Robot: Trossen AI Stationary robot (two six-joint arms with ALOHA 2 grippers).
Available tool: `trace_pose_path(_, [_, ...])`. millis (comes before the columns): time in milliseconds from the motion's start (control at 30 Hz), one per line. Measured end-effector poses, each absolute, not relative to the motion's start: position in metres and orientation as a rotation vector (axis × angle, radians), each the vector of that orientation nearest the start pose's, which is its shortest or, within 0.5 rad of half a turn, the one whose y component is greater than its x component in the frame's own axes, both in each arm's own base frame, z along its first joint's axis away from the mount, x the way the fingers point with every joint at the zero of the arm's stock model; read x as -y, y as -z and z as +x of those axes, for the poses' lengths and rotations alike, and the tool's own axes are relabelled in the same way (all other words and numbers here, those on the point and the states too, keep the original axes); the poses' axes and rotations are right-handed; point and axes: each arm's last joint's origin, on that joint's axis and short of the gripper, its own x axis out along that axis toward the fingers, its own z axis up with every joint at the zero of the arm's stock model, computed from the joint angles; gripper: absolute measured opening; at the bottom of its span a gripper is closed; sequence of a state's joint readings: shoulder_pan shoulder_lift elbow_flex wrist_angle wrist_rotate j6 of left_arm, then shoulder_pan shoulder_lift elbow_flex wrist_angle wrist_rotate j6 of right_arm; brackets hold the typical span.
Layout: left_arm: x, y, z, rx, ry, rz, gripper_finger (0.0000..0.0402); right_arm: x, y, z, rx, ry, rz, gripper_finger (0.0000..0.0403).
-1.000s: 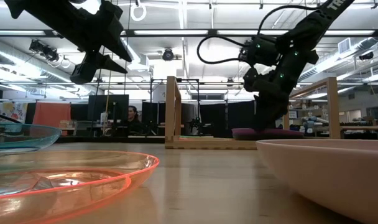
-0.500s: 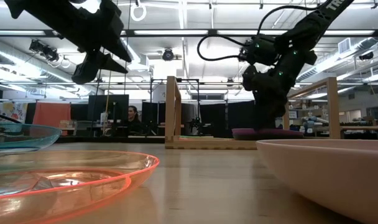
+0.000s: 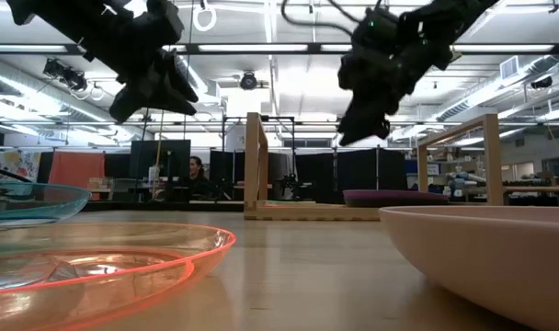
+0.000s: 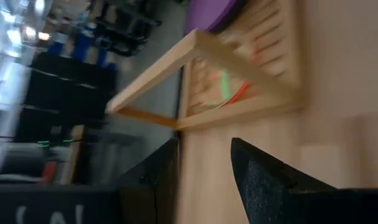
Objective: Place and stack plates onto a shelf
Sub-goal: Stack the small blue plate on top of the small green plate on the shelf
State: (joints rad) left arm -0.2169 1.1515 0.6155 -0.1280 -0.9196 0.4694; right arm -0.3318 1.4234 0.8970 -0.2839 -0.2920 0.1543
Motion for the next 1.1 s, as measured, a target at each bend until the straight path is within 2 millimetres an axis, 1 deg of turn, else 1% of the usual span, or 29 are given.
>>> trace_pose_path(167, [0.029,-0.216,0.223,-0.678,-0.398,0.601,0.0153,0.068,-0.235,0.283,-0.731,0.031,0.358,0.0195])
trace_pose_path(367, [0.038,-0.211,0.224,-0.661,-0.144,0.310,0.0153,0.045,-0.237,0.288,-0.727,-0.043,0.322,0.0195])
trace_pose_path(533, [0.046,-0.207,0.221,-0.721,0.091,0.060,0.0153,0.027,-0.237,0.291,-0.736,-0.075,0.288,0.0195])
trace_pose_path(667, [0.049,-0.201,0.215,-0.824,0.196,-0.080,0.0153,0.016,-0.237,0.292,-0.741,-0.106,0.272,0.0194])
trace_pose_path(833, [0.050,-0.193,0.207,-0.961,0.206,-0.184,0.0153,0.007,-0.237,0.293,-0.739,-0.138,0.258,0.0195])
trace_pose_path(933, [0.054,-0.188,0.206,-1.002,0.214,-0.184,0.0153,0.004,-0.237,0.293,-0.741,-0.149,0.253,0.0195])
trace_pose_path(1100, [0.066,-0.179,0.208,-1.053,0.254,-0.154,0.0153,0.001,-0.237,0.293,-0.739,-0.159,0.248,0.0195])
